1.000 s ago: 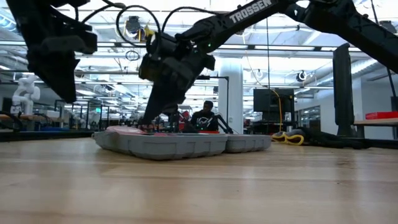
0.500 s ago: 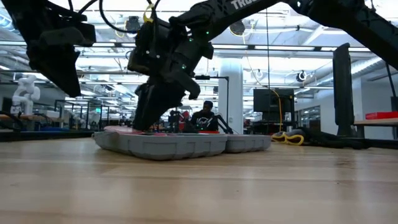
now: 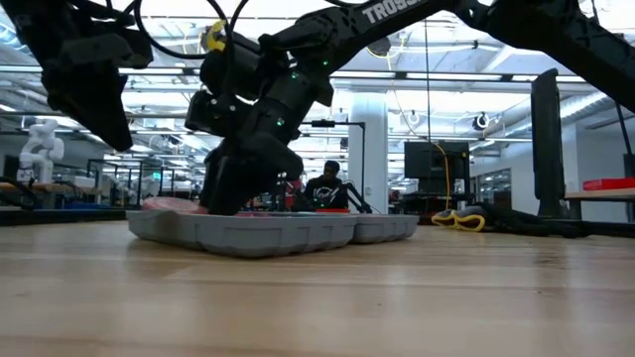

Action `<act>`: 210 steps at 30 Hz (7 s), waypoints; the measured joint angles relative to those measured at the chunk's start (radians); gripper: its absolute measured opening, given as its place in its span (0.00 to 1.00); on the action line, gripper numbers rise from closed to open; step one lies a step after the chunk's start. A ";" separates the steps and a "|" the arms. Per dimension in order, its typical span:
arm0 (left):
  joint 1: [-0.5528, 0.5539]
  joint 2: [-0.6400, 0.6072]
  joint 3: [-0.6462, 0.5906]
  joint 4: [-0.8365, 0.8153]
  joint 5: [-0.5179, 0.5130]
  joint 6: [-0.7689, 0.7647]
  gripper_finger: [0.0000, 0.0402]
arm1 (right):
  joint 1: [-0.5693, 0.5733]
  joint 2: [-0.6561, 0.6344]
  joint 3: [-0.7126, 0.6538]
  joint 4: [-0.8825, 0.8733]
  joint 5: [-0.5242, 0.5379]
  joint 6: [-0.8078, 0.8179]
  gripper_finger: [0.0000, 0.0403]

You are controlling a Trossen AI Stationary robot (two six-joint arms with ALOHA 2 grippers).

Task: Prefit tool cases
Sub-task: Adjust the pink tape measure

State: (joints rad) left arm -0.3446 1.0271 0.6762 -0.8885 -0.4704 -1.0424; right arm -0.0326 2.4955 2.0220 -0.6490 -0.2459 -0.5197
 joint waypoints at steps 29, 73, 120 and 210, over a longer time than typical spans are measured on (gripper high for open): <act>-0.031 0.000 0.000 0.015 -0.072 0.001 0.28 | -0.001 -0.144 -0.010 -0.056 0.012 0.108 0.00; -0.285 0.405 -0.014 0.332 0.325 -0.277 0.28 | -0.075 -0.838 -0.619 -0.121 0.226 0.404 0.00; -0.099 0.468 -0.011 0.469 0.088 -0.098 0.28 | -0.064 -0.930 -0.897 0.176 0.228 0.482 0.00; -0.205 0.402 0.059 0.083 0.233 -0.076 0.28 | 0.001 -0.811 -0.896 0.268 0.245 0.383 0.00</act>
State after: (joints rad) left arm -0.5494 1.4292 0.7356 -0.8056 -0.2377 -1.1187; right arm -0.0315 1.6840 1.1255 -0.3811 -0.0006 -0.1371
